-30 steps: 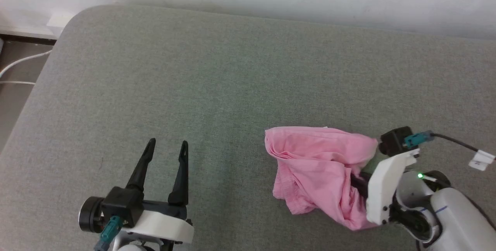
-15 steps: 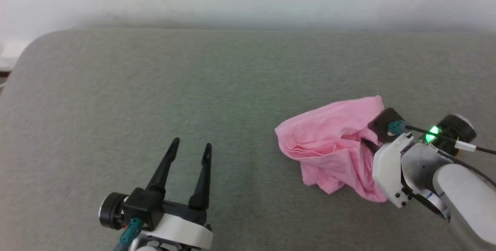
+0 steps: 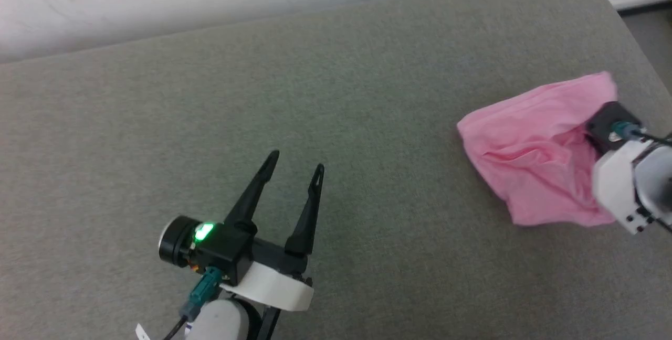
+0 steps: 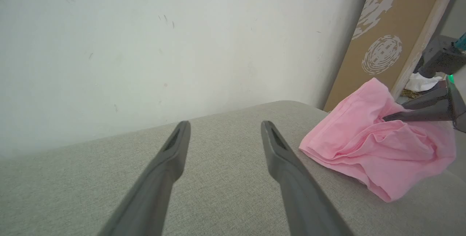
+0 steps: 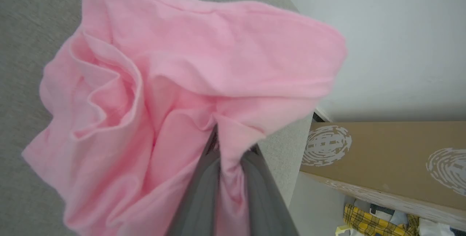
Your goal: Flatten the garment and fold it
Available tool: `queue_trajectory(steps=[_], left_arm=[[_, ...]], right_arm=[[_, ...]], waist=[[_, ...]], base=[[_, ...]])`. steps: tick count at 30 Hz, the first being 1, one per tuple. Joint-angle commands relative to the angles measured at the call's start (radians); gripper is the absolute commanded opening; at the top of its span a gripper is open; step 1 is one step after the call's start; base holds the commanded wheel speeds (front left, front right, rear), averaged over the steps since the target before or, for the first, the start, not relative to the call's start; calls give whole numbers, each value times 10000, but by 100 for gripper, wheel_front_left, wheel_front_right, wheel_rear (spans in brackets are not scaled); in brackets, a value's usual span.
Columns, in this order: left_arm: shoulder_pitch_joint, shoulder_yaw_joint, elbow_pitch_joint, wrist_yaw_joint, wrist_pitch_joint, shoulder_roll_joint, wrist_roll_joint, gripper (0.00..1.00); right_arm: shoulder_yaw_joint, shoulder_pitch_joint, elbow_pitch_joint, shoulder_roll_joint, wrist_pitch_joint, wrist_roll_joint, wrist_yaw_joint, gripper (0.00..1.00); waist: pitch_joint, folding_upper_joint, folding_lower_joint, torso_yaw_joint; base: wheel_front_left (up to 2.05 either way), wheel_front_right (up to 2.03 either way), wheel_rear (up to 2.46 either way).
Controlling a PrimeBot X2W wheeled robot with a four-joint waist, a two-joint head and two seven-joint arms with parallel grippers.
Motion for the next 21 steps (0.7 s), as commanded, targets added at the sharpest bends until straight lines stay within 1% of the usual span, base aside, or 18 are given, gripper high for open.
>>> queue_trajectory(steps=[1, 4, 7, 8, 11, 16, 21], left_arm=[[-324, -44, -38, -92, -47, 73, 121, 100], [-618, -141, -90, -162, -47, 160, 193, 100], [-845, -225, -144, -211, -47, 268, 239, 100], [-845, -225, -144, -211, -47, 268, 239, 100], [-1035, -268, -227, -240, -47, 360, 273, 100], [-1273, -305, -405, -267, -47, 477, 306, 100], [-1414, -308, -550, -280, -47, 544, 323, 100]], right_arm=[[-319, -179, 471, -111, -437, 118, -21, 0], [-895, -132, 1333, -213, -1028, 236, -21, 0], [-1505, -45, 2199, -233, -1596, 166, -21, 0], [-1505, -45, 2199, -233, -1596, 166, -21, 0], [-2186, 34, 3110, -253, -2158, -4, -21, 0], [-3179, -126, 4553, -297, -3116, -810, -21, 0], [-4120, -479, 5449, -46, -3763, -1831, -21, 0]], waist=[[1519, 0, 0, -987], [2009, 0, 0, -863], [2412, 0, 0, -661], [2412, 0, 0, -661], [2801, 0, 0, -415], [3358, 0, 0, -63], [3670, 0, 0, 126]], base=[[0, 0, 0], [0, 0, 0], [0, 0, 0], [0, 0, 0], [0, 0, 0], [0, 0, 0], [0, 0, 0]])
